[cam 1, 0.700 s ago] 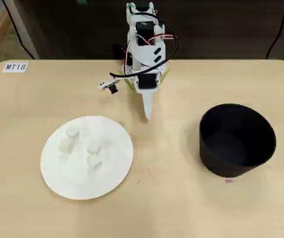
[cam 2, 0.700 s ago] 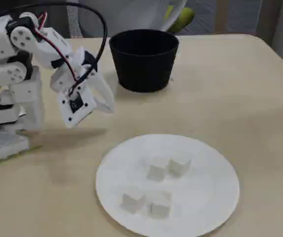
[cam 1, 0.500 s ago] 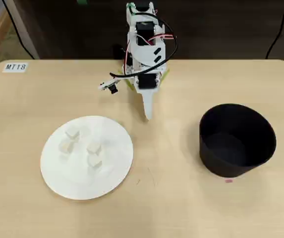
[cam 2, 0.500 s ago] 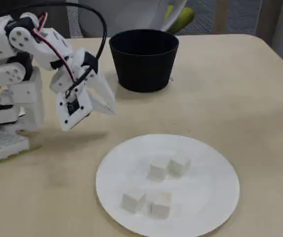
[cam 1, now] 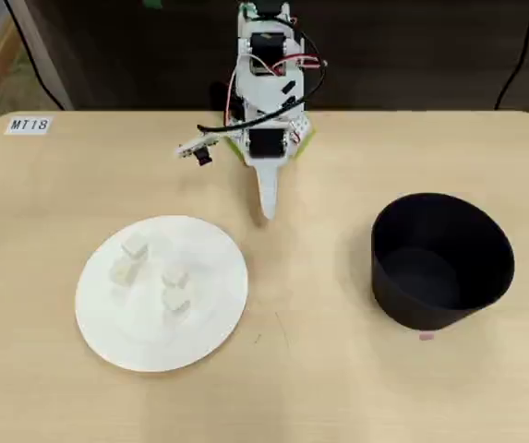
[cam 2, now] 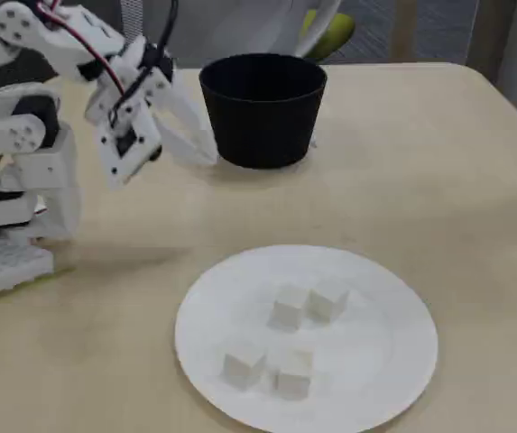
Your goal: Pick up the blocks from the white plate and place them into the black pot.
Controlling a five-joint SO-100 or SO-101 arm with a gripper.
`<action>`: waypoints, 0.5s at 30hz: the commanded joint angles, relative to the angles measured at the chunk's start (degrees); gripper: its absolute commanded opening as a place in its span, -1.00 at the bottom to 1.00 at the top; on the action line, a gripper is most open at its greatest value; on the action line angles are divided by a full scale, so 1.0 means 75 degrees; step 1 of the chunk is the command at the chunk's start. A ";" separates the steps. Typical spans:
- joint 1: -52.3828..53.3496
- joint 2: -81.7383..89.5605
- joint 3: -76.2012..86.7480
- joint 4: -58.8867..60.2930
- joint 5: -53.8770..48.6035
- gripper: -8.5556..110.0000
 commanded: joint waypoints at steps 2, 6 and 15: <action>0.0281 -0.5742 -0.5965 0.2730 -0.0164 -0.90; 0.1113 -0.7242 -0.7770 0.3539 0.0281 -0.90; 0.3340 -0.8473 -0.7992 0.3188 0.0363 -0.90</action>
